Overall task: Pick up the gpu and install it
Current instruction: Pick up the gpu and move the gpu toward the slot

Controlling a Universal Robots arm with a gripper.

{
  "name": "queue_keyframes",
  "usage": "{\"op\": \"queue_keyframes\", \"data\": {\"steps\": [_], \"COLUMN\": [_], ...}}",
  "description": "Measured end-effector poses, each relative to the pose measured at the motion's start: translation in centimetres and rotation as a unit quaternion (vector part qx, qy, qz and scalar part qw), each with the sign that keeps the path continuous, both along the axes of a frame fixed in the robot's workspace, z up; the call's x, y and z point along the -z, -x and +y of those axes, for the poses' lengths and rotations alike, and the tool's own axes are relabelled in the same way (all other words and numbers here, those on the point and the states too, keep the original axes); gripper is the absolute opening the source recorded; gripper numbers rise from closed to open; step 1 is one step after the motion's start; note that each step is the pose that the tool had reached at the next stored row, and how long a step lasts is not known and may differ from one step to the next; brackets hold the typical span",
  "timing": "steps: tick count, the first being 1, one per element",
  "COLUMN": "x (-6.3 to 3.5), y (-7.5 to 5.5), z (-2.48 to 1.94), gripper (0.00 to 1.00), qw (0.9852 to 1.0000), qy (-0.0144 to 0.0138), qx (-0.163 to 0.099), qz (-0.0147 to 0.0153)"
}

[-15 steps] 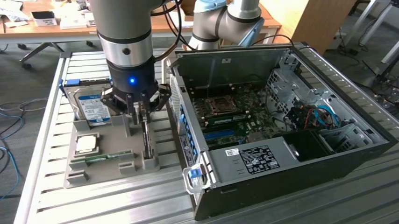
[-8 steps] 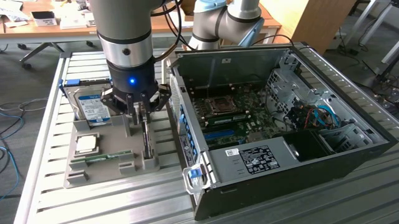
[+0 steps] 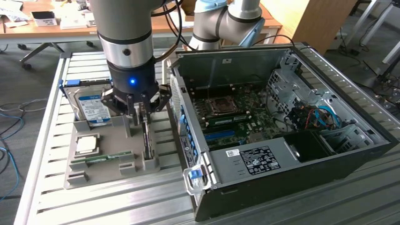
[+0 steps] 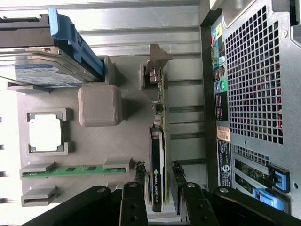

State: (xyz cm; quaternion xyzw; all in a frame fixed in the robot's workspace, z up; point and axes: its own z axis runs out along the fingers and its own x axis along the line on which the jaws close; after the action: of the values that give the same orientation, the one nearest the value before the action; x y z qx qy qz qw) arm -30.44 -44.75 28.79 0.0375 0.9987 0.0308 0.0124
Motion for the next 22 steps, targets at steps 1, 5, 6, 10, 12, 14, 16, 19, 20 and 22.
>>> {"op": "queue_keyframes", "data": {"steps": [1, 5, 6, 10, 12, 14, 16, 19, 20, 22], "x": [0.04, 0.43, 0.47, 0.66, 0.71, 0.72, 0.75, 0.83, 0.92, 1.17], "y": [0.0, 0.0, 0.0, -0.1, -0.2, -0.3, -0.3, -0.4, -0.4, -0.4], "z": [0.0, 0.0, 0.0, 0.0, 0.0, 0.0, 0.0, -0.03, -0.04, -0.05], "gripper": [0.36, 0.36, 0.36, 0.36, 0.36, 0.36, 0.36, 0.36, 0.36, 0.36], "qw": [1.0, 1.0, 1.0, 1.0, 1.0, 1.0, 1.0, 1.0, 1.0, 1.0], "qy": [-0.0001, 0.0, 0.0001, 0.0001, 0.0001, 0.0001, 0.0001, 0.0005, 0.0005, 0.0005], "qx": [0.0, 0.0, 0.0, 0.0, 0.0, 0.0, 0.0, 0.0, 0.0, 0.0], "qz": [0.0, -0.0001, 0.0, -0.0001, -0.0001, -0.0001, -0.0001, 0.0, -0.0001, -0.0001]}}
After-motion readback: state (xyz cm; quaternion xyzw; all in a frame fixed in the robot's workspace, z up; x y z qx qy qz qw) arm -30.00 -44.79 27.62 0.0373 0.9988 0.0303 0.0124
